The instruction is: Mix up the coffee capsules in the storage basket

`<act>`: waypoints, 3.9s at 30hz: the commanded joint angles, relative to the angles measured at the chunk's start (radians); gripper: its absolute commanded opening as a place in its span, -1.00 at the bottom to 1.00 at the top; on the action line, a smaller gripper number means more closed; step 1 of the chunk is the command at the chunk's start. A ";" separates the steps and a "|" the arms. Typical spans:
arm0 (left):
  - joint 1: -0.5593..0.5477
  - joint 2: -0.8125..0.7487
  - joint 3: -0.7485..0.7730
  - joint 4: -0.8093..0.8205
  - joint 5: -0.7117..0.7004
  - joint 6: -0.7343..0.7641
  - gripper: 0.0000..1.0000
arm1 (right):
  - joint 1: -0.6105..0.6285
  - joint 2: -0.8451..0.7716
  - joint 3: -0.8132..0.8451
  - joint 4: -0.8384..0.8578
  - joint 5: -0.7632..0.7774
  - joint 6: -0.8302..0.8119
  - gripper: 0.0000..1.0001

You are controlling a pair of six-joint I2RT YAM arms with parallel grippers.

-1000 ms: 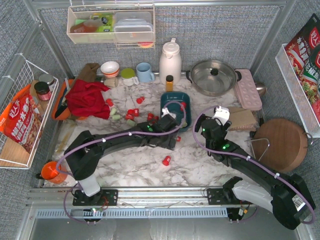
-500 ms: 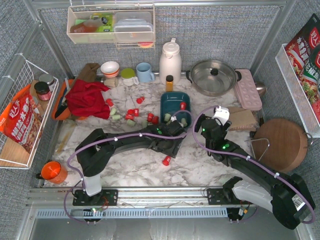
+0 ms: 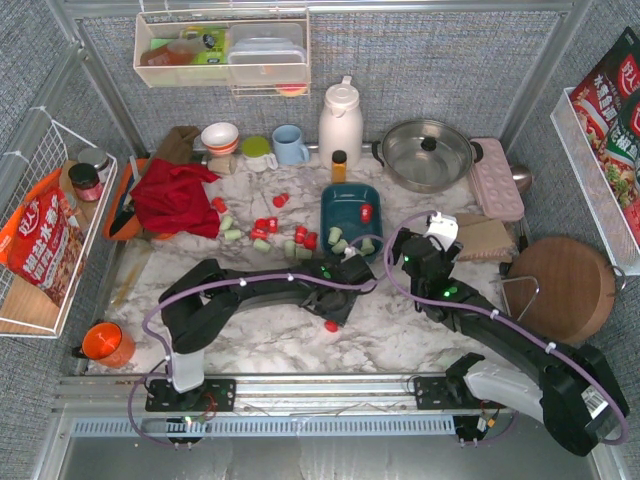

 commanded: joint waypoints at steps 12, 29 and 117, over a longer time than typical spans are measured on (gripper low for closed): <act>0.016 -0.172 0.041 0.021 -0.282 -0.077 -0.49 | -0.002 0.000 0.004 0.027 0.002 0.013 0.99; 0.260 -0.167 0.001 0.707 -0.335 -0.045 -0.16 | 0.010 -0.051 0.007 0.085 -0.300 -0.127 0.96; 0.310 -1.398 -0.662 0.573 -0.751 0.439 0.98 | 0.326 0.277 0.186 0.100 0.000 -0.095 -0.29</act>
